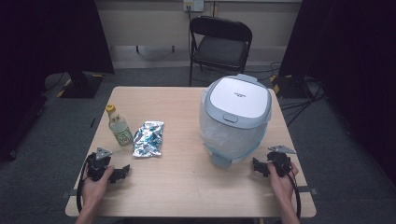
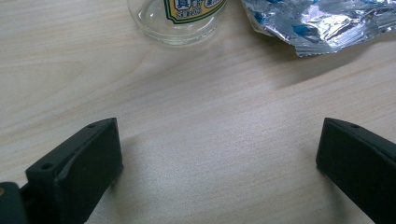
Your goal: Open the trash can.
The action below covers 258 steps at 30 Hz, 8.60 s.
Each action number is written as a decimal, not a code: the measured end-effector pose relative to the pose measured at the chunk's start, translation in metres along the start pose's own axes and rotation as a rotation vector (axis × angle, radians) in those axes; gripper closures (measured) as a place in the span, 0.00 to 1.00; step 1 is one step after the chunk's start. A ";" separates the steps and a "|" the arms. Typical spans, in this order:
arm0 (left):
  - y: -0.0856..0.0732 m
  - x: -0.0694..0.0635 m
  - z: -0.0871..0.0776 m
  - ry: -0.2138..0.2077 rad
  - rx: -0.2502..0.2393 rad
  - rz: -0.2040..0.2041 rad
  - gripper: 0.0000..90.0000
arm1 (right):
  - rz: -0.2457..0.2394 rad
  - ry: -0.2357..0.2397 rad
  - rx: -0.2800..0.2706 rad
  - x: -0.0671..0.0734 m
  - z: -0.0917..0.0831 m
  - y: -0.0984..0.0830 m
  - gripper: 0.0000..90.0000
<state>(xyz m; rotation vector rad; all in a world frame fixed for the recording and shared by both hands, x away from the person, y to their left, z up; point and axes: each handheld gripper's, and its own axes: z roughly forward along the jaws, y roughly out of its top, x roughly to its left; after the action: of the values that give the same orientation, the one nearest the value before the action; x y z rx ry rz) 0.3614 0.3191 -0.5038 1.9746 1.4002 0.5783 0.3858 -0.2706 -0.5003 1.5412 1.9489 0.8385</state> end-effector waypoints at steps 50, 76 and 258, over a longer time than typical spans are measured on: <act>0.125 -0.121 0.028 -0.253 -0.177 0.202 0.19 | -0.015 -0.006 -0.069 0.012 -0.013 0.037 0.18; 0.190 -0.175 0.113 -0.319 -0.105 0.176 0.20 | 0.090 -0.016 -0.180 -0.006 0.019 0.067 0.43; 0.128 -0.099 -0.063 -0.422 -0.311 0.248 0.18 | -0.105 0.121 -0.011 0.022 0.005 0.006 0.20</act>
<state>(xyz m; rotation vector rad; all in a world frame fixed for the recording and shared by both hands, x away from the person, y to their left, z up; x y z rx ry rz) 0.3705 0.2126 -0.3666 1.8855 0.7674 0.4228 0.3884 -0.2476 -0.4998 1.3975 2.0880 0.9141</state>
